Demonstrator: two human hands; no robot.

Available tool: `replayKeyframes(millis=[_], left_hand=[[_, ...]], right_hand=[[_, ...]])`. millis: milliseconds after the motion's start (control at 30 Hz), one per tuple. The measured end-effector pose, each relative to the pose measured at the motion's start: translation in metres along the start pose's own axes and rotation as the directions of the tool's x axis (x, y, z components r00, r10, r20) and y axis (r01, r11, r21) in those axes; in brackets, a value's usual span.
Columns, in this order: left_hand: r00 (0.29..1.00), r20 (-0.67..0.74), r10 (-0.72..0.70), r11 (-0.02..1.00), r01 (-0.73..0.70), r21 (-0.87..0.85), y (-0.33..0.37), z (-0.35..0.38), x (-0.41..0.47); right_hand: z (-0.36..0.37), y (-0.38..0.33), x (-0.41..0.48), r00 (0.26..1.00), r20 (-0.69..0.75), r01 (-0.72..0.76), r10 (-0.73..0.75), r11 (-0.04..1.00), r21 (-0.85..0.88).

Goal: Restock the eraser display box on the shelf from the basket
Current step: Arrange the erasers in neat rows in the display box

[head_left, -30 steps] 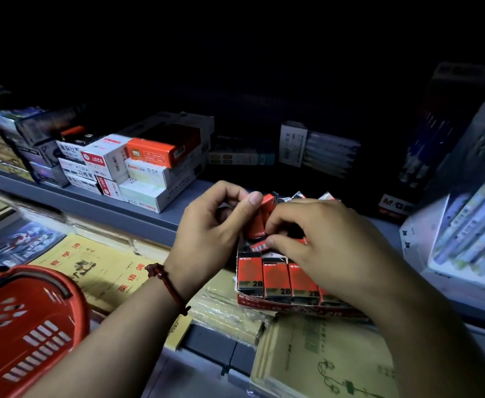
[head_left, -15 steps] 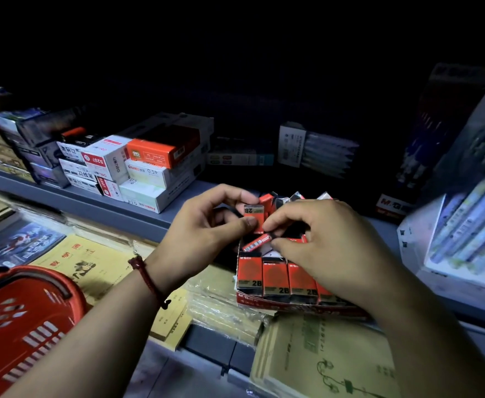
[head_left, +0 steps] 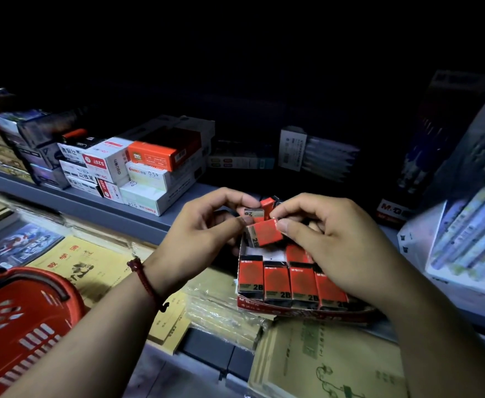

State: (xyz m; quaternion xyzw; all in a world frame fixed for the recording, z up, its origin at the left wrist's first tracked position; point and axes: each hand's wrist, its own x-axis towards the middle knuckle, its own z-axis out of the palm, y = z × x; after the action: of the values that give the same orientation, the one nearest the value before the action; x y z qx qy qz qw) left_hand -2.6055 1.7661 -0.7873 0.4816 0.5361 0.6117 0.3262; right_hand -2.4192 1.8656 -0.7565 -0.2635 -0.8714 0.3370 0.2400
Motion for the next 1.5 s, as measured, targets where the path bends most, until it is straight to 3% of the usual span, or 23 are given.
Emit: replayKeyframes(millis=[567,833,1000,1100,1167,1267,1500], left_hand=[[0.999,0.027,-0.025,0.998,0.023,0.063,-0.005,-0.006,0.002],[0.997,0.01,0.077,0.896,-0.073,0.437,-0.002,-0.004,0.002],[0.995,0.013,0.103,0.797,-0.09,0.597,0.004,-0.006,0.001],[0.999,-0.005,0.034,0.884,-0.028,0.466,0.003,-0.006,0.001],[0.999,-0.004,-0.045,0.966,0.045,0.254,0.005,-0.008,0.001],[0.992,-0.032,-0.126,0.992,0.125,-0.021,0.009,-0.011,0.001],[0.983,-0.079,-0.164,0.977,0.151,-0.149,0.008,-0.012,0.003]], right_hand=[[0.004,0.0,0.001,0.991,-0.095,0.079,-0.092,0.988,-0.13],[0.006,-0.004,-0.001,0.997,0.026,0.076,-0.072,0.956,-0.283],[0.006,-0.004,-0.001,0.997,-0.017,0.072,-0.077,0.978,-0.195],[0.006,-0.003,-0.001,0.997,-0.047,0.056,-0.064,0.985,-0.164],[0.007,-0.002,-0.001,0.996,-0.07,0.042,-0.052,0.99,-0.138],[0.006,-0.003,-0.002,0.997,-0.065,0.029,-0.037,0.991,-0.13],[0.011,-0.005,0.0,0.998,-0.028,0.041,-0.052,0.953,-0.302]])
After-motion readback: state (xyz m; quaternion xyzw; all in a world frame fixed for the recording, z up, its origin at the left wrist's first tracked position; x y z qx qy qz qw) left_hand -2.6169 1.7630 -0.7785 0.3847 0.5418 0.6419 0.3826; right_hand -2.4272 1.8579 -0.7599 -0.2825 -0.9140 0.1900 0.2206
